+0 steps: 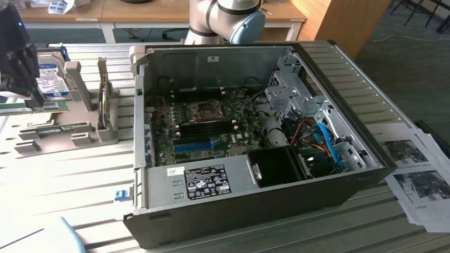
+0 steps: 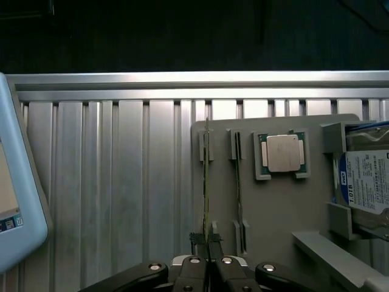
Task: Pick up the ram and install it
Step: 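Pick up the ram and move it above insertion slot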
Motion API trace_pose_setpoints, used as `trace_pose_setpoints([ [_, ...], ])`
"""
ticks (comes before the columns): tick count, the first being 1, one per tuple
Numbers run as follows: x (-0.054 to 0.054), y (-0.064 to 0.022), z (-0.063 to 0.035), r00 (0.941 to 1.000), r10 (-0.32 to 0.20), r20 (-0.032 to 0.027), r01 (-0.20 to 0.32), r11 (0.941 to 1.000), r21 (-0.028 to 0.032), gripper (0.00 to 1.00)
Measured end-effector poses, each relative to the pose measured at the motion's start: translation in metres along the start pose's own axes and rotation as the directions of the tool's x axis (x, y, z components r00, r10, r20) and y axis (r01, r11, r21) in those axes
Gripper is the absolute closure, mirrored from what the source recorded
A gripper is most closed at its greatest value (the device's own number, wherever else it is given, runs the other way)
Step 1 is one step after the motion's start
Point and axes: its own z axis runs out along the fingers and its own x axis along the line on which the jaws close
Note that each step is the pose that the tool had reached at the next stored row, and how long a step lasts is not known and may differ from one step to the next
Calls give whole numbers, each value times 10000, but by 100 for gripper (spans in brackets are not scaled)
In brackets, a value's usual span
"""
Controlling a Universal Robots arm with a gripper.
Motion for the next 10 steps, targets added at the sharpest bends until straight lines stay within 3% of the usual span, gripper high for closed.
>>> trace_pose_setpoints([
  [10,7,5,-219,10000,5,-98,-5,10000,3,89],
])
